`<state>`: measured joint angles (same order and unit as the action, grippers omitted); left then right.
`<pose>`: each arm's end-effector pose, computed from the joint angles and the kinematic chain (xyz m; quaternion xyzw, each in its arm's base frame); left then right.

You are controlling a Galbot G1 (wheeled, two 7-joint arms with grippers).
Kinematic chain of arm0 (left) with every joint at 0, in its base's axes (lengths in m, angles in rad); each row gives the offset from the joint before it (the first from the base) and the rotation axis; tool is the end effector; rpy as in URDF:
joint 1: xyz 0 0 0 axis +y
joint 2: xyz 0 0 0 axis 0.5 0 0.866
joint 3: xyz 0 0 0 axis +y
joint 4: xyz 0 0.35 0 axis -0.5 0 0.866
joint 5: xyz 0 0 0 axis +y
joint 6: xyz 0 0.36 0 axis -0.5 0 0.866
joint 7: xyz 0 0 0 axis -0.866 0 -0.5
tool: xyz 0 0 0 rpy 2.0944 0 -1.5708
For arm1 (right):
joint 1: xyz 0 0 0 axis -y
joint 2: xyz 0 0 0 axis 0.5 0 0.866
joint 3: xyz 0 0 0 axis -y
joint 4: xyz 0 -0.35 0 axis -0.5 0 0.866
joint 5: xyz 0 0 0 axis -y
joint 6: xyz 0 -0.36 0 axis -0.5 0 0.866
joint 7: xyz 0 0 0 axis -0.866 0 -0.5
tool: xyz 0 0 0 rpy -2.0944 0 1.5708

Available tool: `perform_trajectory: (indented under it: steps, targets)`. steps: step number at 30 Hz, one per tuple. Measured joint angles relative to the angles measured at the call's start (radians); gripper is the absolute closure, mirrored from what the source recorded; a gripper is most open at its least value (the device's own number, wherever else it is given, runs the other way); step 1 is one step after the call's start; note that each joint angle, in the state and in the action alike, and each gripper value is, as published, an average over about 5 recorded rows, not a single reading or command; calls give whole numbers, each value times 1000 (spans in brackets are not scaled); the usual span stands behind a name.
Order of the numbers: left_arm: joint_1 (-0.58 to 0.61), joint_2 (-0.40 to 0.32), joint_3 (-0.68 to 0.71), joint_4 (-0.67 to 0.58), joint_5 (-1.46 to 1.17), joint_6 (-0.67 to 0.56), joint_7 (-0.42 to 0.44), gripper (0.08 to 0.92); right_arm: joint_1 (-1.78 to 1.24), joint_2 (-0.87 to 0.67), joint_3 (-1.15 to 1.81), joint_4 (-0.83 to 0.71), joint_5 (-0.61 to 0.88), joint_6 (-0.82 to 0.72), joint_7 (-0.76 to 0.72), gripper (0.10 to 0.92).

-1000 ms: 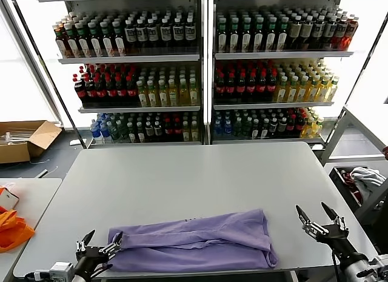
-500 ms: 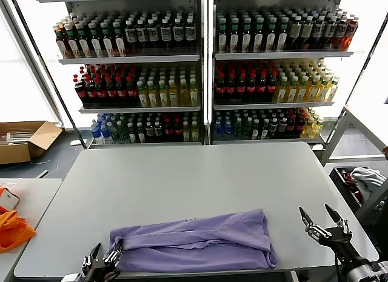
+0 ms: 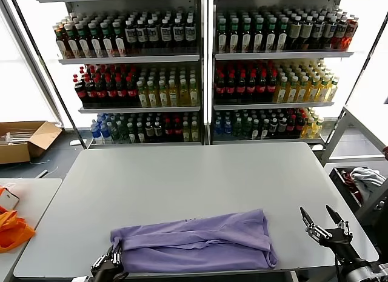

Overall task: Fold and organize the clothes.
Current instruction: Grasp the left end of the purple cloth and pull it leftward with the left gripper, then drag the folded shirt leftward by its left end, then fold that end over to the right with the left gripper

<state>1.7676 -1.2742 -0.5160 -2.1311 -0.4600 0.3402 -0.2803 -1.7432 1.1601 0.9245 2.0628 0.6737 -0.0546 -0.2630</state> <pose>0.1286 0.0442 -0.3157 0.0458 -0.9585 0.0601 0.2750 0.1501 -0.1854 -0.2760 0.0666 -0.9939 -0.0673 0.0565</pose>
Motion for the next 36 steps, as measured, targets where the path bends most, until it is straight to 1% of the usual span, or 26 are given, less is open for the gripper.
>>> perform_trajectory:
  steps: [3,10,14,19,25,29,32,36]
  targets:
    - [-1,6,-1,-5,6,-4,8,879,6,-1,-1,2,5,-5,0,203]
    - [-12,26,-8,-21,13,-11,42,889,25,-23,9,-9,11,-11,-3,203]
    - [-37,56,-46,-13,-6,-14,66,889,33,-33,17,-12,13,-13,-4,203]
    - [-76,130,-135,25,-68,-17,104,889,34,-35,15,-11,14,-11,-6,203]
    - [-135,249,-267,110,-155,-23,141,889,40,-35,1,-11,12,-11,-7,203]
    - [-183,323,-326,158,-197,-22,151,889,38,-29,-5,-6,12,-13,-7,203]
    - [-205,356,-346,161,-224,-17,152,889,35,-27,-5,-1,11,-13,-7,203]
    - [-213,362,-323,110,-237,-11,144,889,28,-30,-1,4,11,-14,-7,203]
